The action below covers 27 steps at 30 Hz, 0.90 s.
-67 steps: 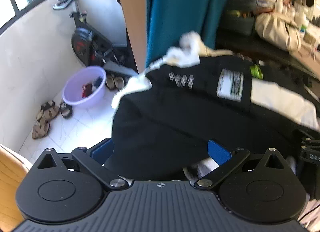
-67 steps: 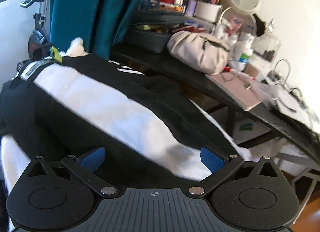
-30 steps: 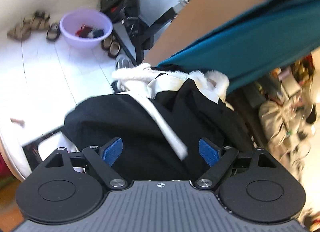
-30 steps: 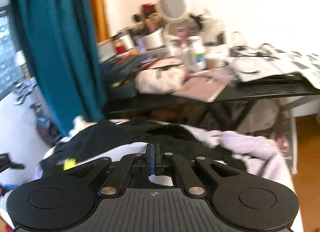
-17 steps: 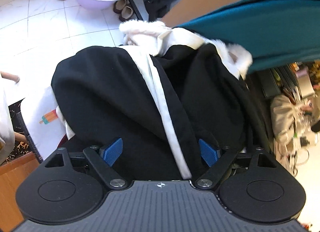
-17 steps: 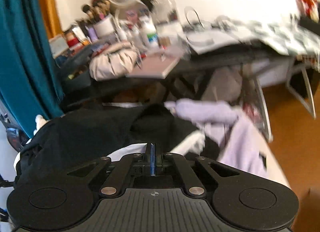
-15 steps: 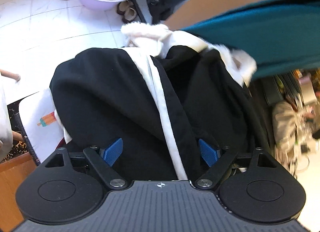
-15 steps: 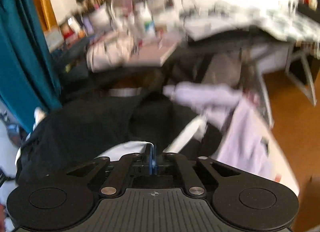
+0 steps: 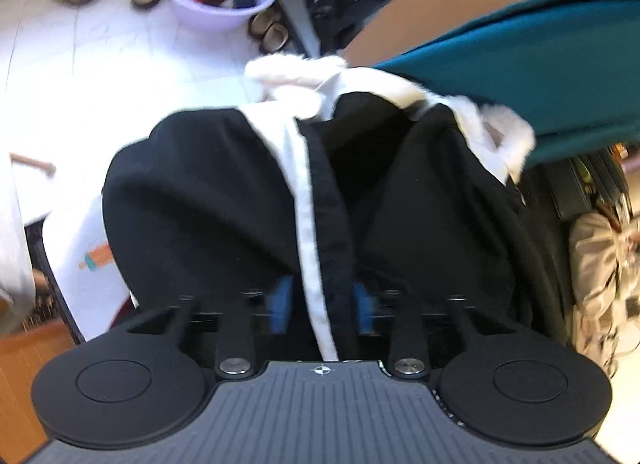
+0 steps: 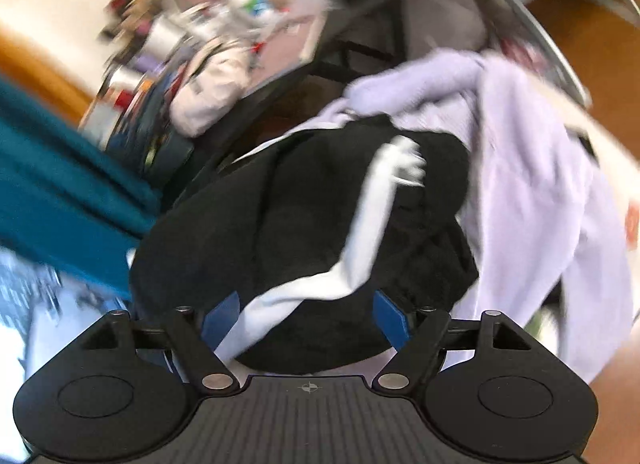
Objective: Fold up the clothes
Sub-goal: 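Close the left tool on the white-trimmed edge while the right tool grasps the black garment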
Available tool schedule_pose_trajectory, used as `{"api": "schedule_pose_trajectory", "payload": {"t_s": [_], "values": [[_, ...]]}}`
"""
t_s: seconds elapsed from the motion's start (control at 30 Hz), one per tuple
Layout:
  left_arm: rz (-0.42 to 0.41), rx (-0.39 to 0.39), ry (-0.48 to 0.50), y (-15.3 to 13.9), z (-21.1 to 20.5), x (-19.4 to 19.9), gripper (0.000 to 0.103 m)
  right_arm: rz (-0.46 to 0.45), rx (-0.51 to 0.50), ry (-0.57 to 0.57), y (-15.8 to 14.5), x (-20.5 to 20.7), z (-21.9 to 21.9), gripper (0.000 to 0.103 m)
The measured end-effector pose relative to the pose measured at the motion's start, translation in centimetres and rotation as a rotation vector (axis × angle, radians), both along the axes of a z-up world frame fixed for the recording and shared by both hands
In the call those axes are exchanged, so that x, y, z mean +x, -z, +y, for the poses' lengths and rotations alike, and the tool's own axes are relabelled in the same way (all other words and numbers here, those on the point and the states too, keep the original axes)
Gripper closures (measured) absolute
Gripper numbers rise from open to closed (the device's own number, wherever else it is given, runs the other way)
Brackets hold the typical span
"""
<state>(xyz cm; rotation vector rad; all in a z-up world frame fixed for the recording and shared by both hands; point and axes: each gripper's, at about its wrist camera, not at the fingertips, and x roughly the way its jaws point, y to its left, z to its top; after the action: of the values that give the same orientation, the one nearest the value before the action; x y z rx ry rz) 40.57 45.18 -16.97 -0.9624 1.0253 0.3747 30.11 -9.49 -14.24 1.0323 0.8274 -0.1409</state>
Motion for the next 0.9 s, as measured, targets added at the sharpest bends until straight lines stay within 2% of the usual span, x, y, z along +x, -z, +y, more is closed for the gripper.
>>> {"api": "schedule_pose_trajectory", "payload": {"t_s": [0.03, 0.1, 0.13, 0.2, 0.23, 0.3, 0.37, 0.5, 0.6, 0.73, 0.77, 0.83, 0.9], "values": [[0.008, -0.019, -0.014, 0.3, 0.2, 0.1, 0.04, -0.005, 0.049, 0.03, 0.4, -0.2, -0.6, 0.031], [0.019, -0.066, -0.034, 1.0, 0.6, 0.1, 0.038, -0.024, 0.136, 0.08, 1.1, -0.6, -1.6, 0.024], [0.021, -0.086, -0.044, 1.2, 0.7, 0.0, 0.038, -0.032, 0.164, 0.103, 1.3, -0.6, -2.1, 0.018], [0.016, -0.108, -0.06, 1.6, 0.8, -0.2, 0.04, -0.051, 0.209, 0.148, 1.7, -0.4, -2.8, 0.014], [0.003, -0.105, -0.058, 1.5, 0.7, -0.2, 0.057, -0.061, 0.23, 0.167, 1.9, -0.3, -3.1, 0.013], [-0.037, -0.1, -0.031, 1.0, 0.5, -0.3, 0.083, -0.075, 0.258, 0.193, 2.2, 0.1, -3.6, 0.009], [-0.064, -0.065, -0.016, 0.0, 0.4, -0.8, 0.09, -0.072, 0.263, 0.198, 2.3, 0.7, -3.9, 0.007], [-0.092, -0.029, 0.005, -1.2, 0.8, -2.7, 0.094, -0.048, 0.24, 0.169, 2.6, 2.6, -3.6, 0.005], [-0.088, -0.051, -0.009, -1.3, 1.7, -4.7, 0.094, -0.015, 0.229, 0.187, 2.9, 3.3, -3.1, 0.005], [-0.075, -0.107, -0.031, -0.4, 2.7, -6.8, 0.091, 0.011, 0.186, 0.181, 3.0, 4.2, -2.2, 0.017], [-0.061, -0.118, -0.027, 0.1, 2.8, -6.8, 0.087, 0.011, 0.183, 0.167, 3.0, 4.4, -2.0, 0.017], [-0.022, -0.162, -0.037, 1.1, 3.0, -6.4, 0.063, 0.014, 0.175, 0.15, 2.9, 4.5, -1.6, 0.016], [-0.031, -0.22, -0.059, 2.0, 3.1, -5.7, 0.054, 0.018, 0.169, 0.142, 2.9, 4.6, -1.3, 0.014]]}}
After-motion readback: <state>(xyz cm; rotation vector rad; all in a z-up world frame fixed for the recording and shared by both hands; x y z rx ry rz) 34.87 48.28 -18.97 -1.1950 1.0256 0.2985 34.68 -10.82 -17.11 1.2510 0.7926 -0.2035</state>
